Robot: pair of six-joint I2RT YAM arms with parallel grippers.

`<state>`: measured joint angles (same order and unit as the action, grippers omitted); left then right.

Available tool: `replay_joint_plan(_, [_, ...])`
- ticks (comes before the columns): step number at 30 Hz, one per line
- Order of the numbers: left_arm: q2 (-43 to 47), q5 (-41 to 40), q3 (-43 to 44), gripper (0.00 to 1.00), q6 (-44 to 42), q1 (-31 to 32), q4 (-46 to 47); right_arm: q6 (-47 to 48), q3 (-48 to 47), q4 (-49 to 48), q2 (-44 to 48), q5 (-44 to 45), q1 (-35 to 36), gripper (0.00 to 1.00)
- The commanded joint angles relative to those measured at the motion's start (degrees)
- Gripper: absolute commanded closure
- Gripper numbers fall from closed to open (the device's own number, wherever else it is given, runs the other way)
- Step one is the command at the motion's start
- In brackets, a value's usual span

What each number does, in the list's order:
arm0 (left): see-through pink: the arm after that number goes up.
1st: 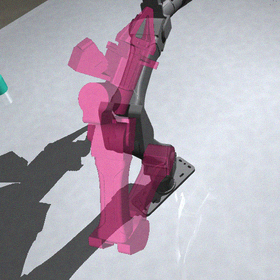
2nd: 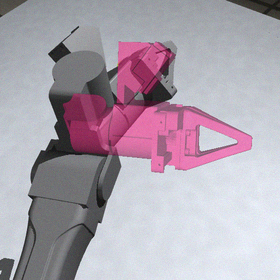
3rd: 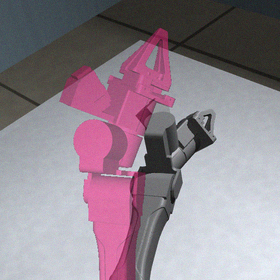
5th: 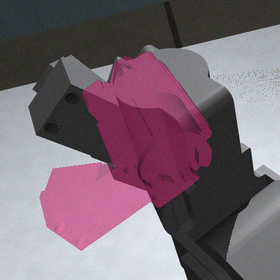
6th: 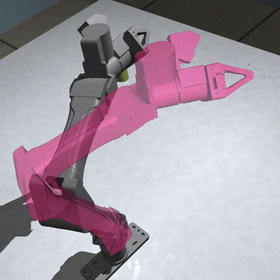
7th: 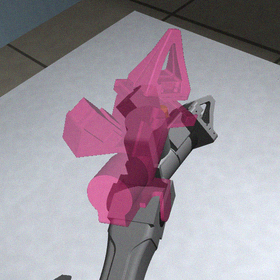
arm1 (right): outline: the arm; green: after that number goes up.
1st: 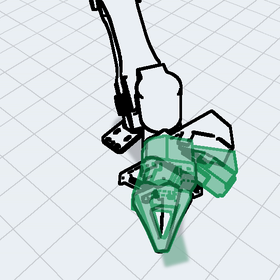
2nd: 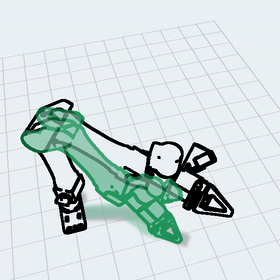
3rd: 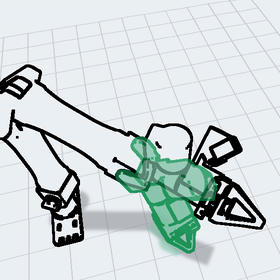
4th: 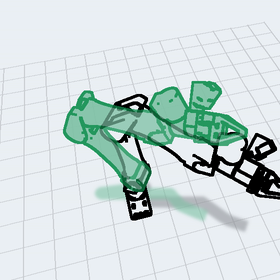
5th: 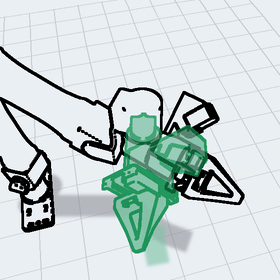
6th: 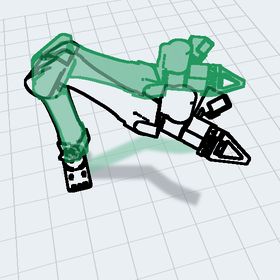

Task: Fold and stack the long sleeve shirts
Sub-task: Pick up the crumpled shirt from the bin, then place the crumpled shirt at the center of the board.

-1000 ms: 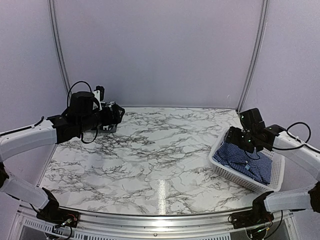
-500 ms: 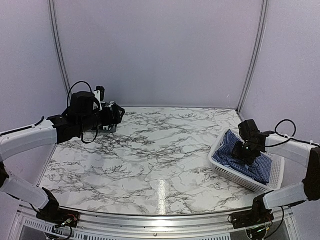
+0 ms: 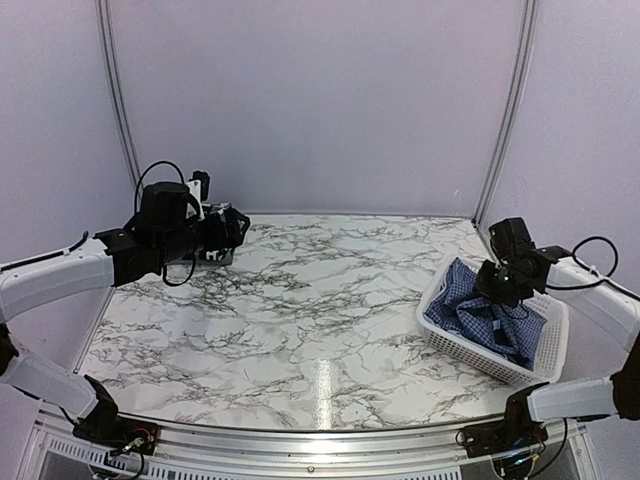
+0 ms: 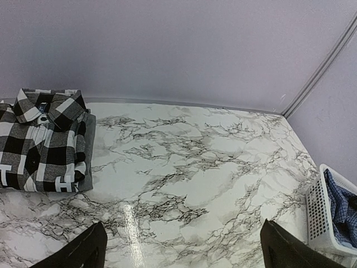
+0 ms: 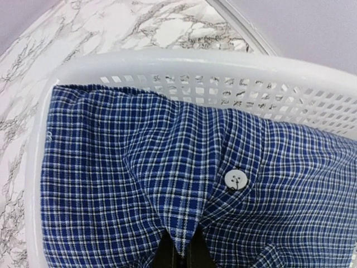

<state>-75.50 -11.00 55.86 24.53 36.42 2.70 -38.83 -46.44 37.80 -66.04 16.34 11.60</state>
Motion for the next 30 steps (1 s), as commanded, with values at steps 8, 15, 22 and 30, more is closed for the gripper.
replay_joint_plan(8, [1.9, 0.0, 2.8, 0.01, -4.5, -0.3, -0.5, 15.4, -26.8, 1.9, -0.6, -3.9, 4.8, 1.0])
replay_joint_plan(15, [4.3, 0.9, 3.8, 0.01, -10.3, -0.3, 1.1, 22.1, -49.4, 2.0, -11.0, -8.4, 17.2, 1.0])
replay_joint_plan(22, [7.7, 10.3, 4.1, 0.01, -15.2, -0.1, 3.5, 26.0, -73.3, 4.3, -23.7, -7.9, 31.5, 1.0])
replay_joint_plan(30, [11.5, 25.5, 3.2, 0.01, -15.7, 0.5, 3.5, 25.2, -83.8, 4.8, -32.7, -6.3, 39.0, 1.0])
